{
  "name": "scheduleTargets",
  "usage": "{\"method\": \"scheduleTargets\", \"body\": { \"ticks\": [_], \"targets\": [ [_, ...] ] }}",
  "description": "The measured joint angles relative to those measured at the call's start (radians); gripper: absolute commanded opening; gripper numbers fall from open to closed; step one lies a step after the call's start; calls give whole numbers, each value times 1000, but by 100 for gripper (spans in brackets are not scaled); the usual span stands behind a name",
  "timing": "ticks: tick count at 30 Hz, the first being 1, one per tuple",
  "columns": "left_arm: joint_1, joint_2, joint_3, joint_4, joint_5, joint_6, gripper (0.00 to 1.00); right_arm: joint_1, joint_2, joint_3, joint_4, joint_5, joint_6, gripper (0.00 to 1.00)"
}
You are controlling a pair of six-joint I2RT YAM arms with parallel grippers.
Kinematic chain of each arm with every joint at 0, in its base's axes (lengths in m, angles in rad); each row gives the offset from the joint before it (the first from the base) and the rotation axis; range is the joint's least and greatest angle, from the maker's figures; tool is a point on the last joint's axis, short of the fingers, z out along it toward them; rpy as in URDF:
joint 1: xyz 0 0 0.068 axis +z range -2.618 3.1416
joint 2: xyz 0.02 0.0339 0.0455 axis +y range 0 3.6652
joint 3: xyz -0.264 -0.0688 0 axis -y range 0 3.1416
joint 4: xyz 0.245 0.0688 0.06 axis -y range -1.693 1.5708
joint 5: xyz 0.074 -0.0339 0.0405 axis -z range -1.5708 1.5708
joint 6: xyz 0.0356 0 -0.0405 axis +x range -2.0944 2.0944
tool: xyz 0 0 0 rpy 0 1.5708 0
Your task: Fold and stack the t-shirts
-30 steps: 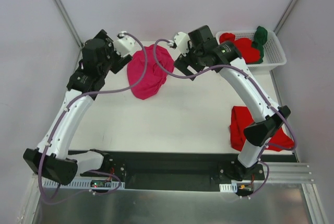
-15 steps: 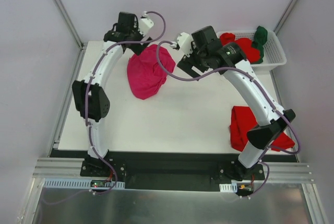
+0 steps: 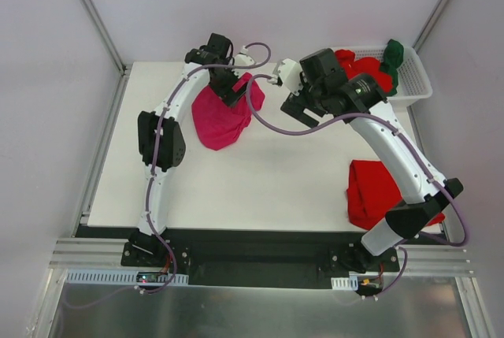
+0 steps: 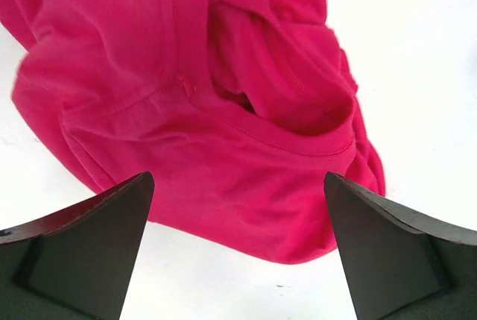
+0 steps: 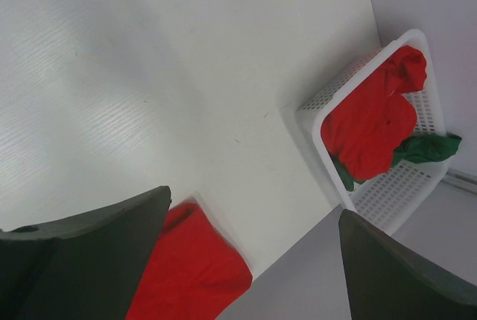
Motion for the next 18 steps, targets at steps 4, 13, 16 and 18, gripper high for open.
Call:
{"method": "scheduleTargets", "body": {
  "ticks": [4,13,16,18],
  "targets": [
    [0,0,53,-4,37,-5,99,-1,1,-1,0,2,-11,100],
    [-8,98,101,-3,37,8,99,-1,18,-1,0,1,-17,97],
    [-18,159,114,-5,28,20,99,-1,20,-1,0,0,-16,97],
    [-24,203,138,-5,16,25,99,-2,20,-1,0,0,-16,97]
  ]
}}
